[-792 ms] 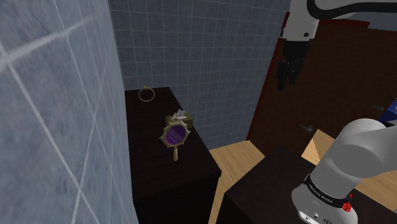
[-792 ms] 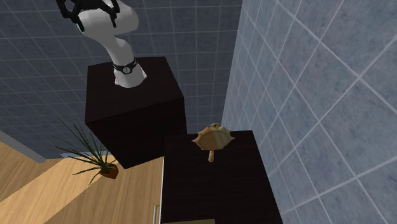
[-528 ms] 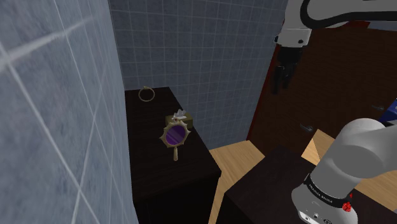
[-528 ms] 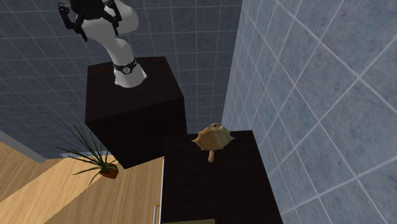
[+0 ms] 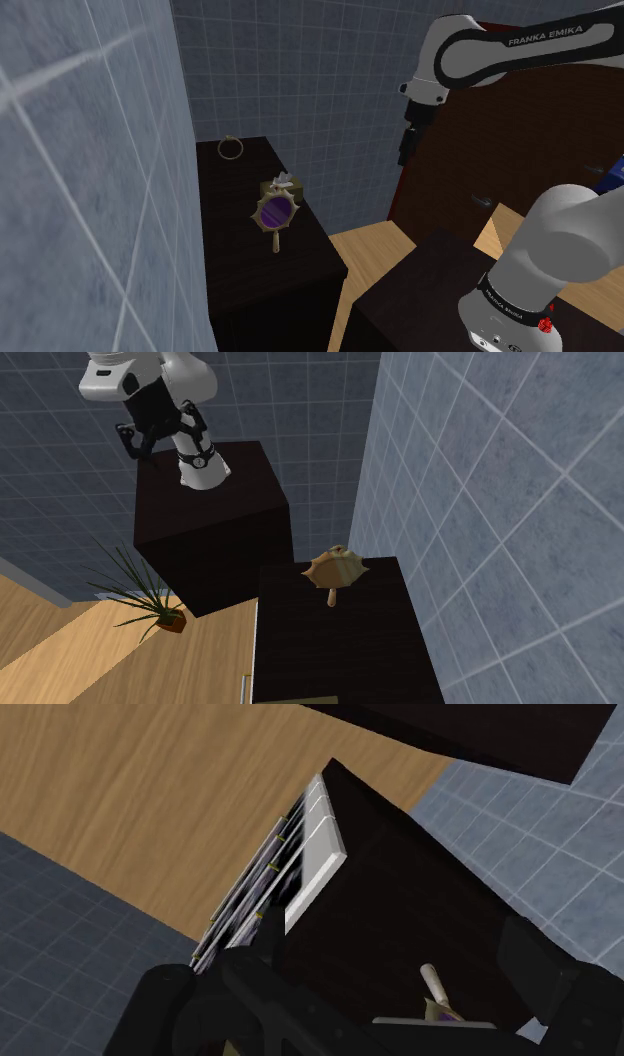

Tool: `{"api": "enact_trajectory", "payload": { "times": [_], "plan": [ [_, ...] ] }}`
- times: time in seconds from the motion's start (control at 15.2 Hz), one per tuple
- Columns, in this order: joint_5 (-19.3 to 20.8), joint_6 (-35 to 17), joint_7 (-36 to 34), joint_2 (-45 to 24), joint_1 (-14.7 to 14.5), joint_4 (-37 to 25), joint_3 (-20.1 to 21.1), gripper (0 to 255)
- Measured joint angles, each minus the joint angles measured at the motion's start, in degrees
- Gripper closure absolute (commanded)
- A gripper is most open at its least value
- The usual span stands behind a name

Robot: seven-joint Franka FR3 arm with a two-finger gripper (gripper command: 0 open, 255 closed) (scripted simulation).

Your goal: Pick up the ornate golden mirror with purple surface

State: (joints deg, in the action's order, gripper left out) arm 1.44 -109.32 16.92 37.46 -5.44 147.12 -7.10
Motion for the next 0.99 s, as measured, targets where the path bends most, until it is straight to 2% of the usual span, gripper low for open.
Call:
{"api": "enact_trajectory", "payload": {
  "times": [0.26, 0.53, 0.79, 0.99],
  "plan": [
    [-1.8, -10.1, 7.6, -6.4, -3.1, 1.3, -2.8, 0],
    [-5.4, -19.3, 16.0, -14.1, -7.0, 0.7, -5.5, 0],
    [-11.5, -27.6, 26.4, -22.7, -11.6, -1.2, -8.1, 0],
    [-17.9, -32.0, 35.0, -28.7, -15.0, -3.4, -9.3, 0]
  ]
}}
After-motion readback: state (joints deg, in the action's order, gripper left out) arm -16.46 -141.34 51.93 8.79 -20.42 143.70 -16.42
